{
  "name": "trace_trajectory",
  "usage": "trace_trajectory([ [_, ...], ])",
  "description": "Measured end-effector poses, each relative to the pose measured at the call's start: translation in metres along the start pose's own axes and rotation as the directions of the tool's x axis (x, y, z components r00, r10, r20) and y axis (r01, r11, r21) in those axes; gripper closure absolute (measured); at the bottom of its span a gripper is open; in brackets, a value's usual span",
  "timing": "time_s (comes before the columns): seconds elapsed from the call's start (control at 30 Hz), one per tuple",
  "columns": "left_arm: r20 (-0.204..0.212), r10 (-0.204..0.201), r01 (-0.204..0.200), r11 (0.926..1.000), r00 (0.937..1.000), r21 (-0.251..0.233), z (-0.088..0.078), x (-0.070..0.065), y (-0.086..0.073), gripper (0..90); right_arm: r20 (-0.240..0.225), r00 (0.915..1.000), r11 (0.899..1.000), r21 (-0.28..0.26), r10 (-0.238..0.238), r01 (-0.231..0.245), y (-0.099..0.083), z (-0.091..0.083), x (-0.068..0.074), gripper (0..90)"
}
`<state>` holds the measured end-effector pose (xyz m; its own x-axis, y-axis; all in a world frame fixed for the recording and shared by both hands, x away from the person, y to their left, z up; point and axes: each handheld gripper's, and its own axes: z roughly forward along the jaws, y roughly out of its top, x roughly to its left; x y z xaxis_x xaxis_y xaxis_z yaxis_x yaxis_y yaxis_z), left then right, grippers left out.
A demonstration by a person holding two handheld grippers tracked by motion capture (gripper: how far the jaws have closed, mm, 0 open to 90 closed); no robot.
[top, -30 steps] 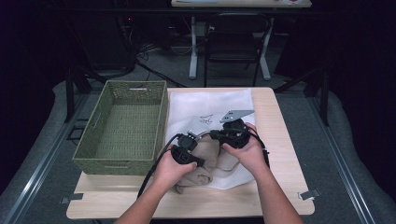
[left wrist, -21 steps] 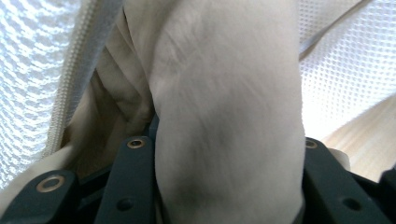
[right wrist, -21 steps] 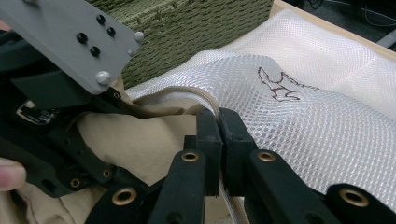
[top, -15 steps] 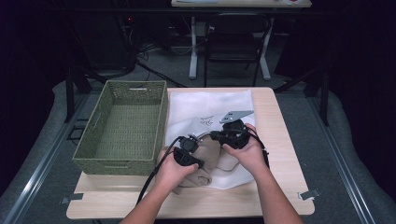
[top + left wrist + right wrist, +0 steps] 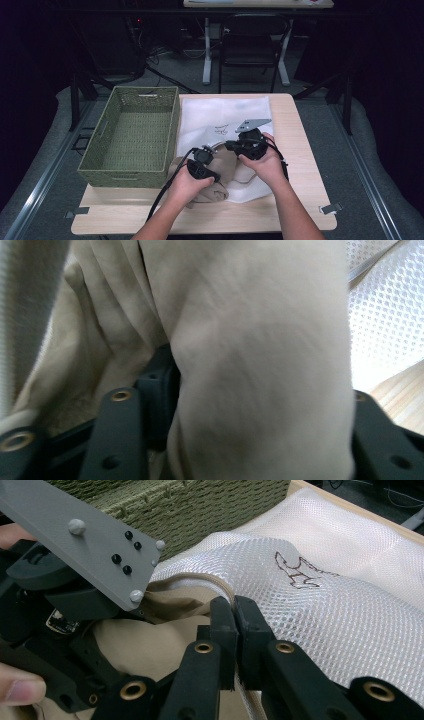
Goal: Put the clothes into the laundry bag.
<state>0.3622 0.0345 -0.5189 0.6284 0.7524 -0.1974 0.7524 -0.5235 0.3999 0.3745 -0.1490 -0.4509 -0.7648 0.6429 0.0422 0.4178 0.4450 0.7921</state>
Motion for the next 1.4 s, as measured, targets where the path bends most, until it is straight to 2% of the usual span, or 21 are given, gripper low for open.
trace_trajectory([
  [0.2,0.002,0.008,-0.008,1.0000,1.0000,0.005,-0.002,0.000,0.001,36.4,0.003,1.0000,1.000,0.001,0.002,-0.002,-0.001,0.000,-0.001,87.7],
  [0.27,0.007,0.001,-0.001,1.0000,1.0000,-0.003,-0.004,-0.001,0.000,35.9,0.004,1.0000,1.000,0.001,0.002,-0.002,-0.001,0.000,-0.001,87.7],
  [0.33,0.013,0.013,-0.013,0.9999,0.9998,-0.009,-0.007,-0.001,0.000,35.4,0.005,1.0000,1.000,0.002,0.002,-0.002,-0.001,0.001,-0.001,87.7],
  [0.37,0.018,0.001,-0.001,0.9998,0.9998,-0.018,-0.008,-0.001,0.000,34.9,0.005,1.0000,1.000,0.002,0.002,-0.002,-0.001,0.001,-0.001,87.7],
  [0.5,0.037,-0.010,0.012,0.9990,0.9993,-0.042,-0.018,-0.001,-0.001,32.5,0.005,1.0000,1.000,0.002,0.004,-0.004,-0.001,0.000,-0.001,87.7],
  [0.63,0.047,0.000,0.003,0.9979,0.9989,-0.064,-0.030,-0.004,-0.004,32.2,0.006,1.0000,1.000,0.001,0.003,-0.003,-0.001,0.000,-0.002,87.7],
  [0.77,0.039,0.013,-0.010,0.9959,0.9992,-0.090,-0.043,-0.008,-0.009,32.2,0.007,1.0000,1.000,-0.001,0.003,-0.003,-0.001,0.000,-0.002,87.7],
  [0.8,0.032,0.026,-0.023,0.9948,0.9991,-0.099,-0.048,-0.008,-0.012,32.2,0.007,1.0000,1.000,-0.001,0.006,-0.006,-0.001,0.000,-0.002,87.7],
  [0.9,0.035,0.025,-0.021,0.9930,0.9991,-0.116,-0.060,-0.009,-0.017,32.2,0.007,1.0000,1.000,-0.001,0.006,-0.006,-0.001,0.000,-0.002,87.7],
  [1.07,0.014,0.054,-0.051,0.9885,0.9985,-0.142,-0.078,-0.008,-0.030,32.3,0.009,0.9999,1.000,-0.003,0.005,-0.005,-0.001,0.000,-0.002,87.7],
  [1.1,0.010,0.049,-0.047,0.9881,0.9988,-0.147,-0.082,-0.008,-0.034,32.3,0.009,1.0000,1.000,-0.003,0.003,-0.003,-0.001,0.000,-0.002,87.7],
  [1.23,0.020,0.060,-0.057,0.9891,0.9980,-0.136,-0.089,-0.006,-0.049,34.8,0.009,1.0000,1.000,-0.004,0.004,-0.004,-0.001,-0.001,-0.002,87.7],
  [1.4,0.029,0.057,-0.053,0.9908,0.9980,-0.125,-0.090,-0.006,-0.067,35.6,0.008,1.0000,1.000,-0.004,0.002,-0.002,-0.001,-0.001,-0.001,87.7],
])
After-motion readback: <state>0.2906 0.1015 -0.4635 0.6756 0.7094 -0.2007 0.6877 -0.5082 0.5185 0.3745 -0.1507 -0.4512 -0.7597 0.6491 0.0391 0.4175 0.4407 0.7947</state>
